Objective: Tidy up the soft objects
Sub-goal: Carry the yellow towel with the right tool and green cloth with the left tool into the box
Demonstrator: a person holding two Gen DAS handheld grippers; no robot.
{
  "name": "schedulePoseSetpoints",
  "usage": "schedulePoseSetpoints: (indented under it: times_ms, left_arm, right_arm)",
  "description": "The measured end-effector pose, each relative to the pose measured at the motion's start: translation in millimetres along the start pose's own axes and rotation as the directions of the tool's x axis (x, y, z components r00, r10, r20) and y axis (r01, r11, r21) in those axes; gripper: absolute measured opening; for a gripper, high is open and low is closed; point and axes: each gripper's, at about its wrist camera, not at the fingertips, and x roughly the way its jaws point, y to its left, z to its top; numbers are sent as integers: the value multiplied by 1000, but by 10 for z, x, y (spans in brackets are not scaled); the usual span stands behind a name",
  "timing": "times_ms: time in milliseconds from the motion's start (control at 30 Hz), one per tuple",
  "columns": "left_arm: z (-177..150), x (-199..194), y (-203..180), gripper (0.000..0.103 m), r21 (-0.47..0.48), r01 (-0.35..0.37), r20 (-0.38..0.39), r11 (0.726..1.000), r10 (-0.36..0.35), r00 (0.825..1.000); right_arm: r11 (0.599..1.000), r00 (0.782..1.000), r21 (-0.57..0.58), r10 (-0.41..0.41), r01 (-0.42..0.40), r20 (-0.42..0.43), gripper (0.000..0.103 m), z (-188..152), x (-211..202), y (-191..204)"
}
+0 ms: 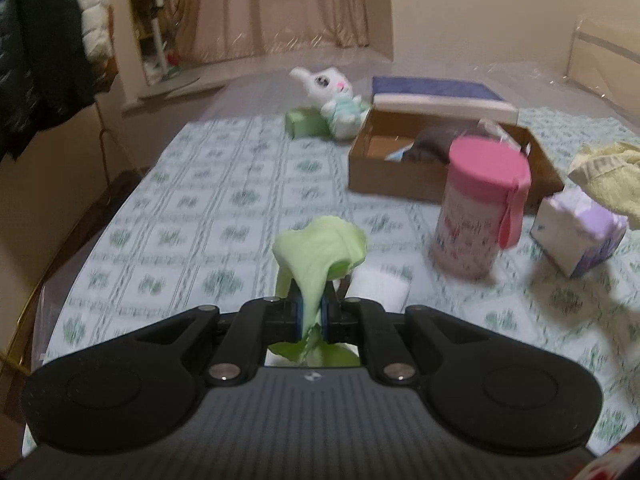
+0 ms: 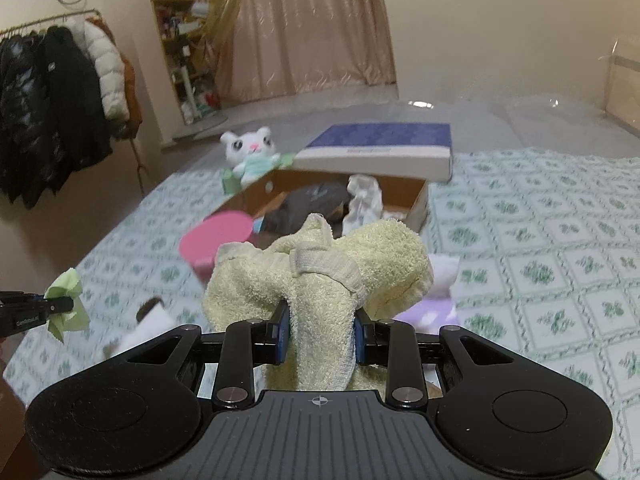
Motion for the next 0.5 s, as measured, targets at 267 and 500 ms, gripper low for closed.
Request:
schedulePoseSetpoints:
  times_ms: [267, 500]
  left_arm:
    - [512, 359, -155, 9, 63, 62, 44, 996, -65, 997]
    - [993, 859, -289, 9, 90, 99, 45, 991, -104, 994]
  right_arm:
    - [1000, 999, -2, 16, -16, 46, 30, 357, 235, -53]
    - [999, 995, 12, 52, -53, 82, 31, 679, 656, -108]
